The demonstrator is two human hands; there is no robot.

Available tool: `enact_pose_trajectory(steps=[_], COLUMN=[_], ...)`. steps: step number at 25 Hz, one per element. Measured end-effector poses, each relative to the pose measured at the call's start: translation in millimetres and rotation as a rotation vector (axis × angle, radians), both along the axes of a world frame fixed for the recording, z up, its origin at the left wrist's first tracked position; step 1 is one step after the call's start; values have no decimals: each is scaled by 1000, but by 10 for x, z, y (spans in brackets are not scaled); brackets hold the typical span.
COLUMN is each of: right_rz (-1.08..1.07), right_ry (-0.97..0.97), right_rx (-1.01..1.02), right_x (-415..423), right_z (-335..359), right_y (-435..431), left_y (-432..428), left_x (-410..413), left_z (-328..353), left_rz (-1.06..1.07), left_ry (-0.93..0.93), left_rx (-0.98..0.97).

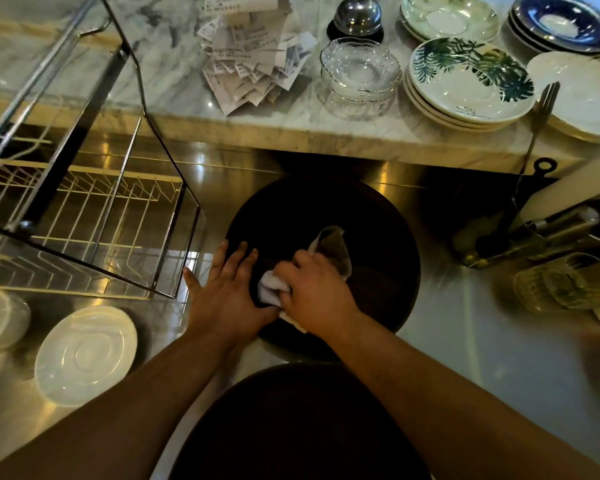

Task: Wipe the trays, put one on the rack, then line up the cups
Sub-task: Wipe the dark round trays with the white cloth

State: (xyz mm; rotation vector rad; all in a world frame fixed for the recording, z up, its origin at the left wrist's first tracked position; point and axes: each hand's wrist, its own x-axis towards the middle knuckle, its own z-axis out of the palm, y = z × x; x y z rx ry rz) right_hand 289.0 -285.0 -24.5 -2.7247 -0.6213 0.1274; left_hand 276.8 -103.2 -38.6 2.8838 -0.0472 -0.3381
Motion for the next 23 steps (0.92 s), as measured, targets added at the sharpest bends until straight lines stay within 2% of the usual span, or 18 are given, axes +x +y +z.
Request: enact_pose_trajectory(steps=[4, 7, 10, 14, 18, 21, 23], right_rz=[-140, -408, -554, -313, -160, -102, -180], right_ry=[-12, 69, 82, -42, -18, -11, -16], right_rx=[-94, -79, -17, 132, 77, -9, -57], right_x=[281, 596, 616, 328, 207, 210, 272], right_z=[-79, -133, -84, 53, 32, -66, -117], right_y=[-458, -902, -842, -229, 227, -63, -474], left_y=[20, 27, 8, -3, -13, -8, 9], left_x=[13, 3, 1, 5, -2, 1, 6], left_z=[-48, -60, -40, -25, -9, -16, -21], left_rz=[-14, -3, -4, -2, 14, 4, -5], left_ry=[-4, -7, -6, 4, 9, 0, 5], left_rx=[43, 42, 39, 54, 15, 35, 50])
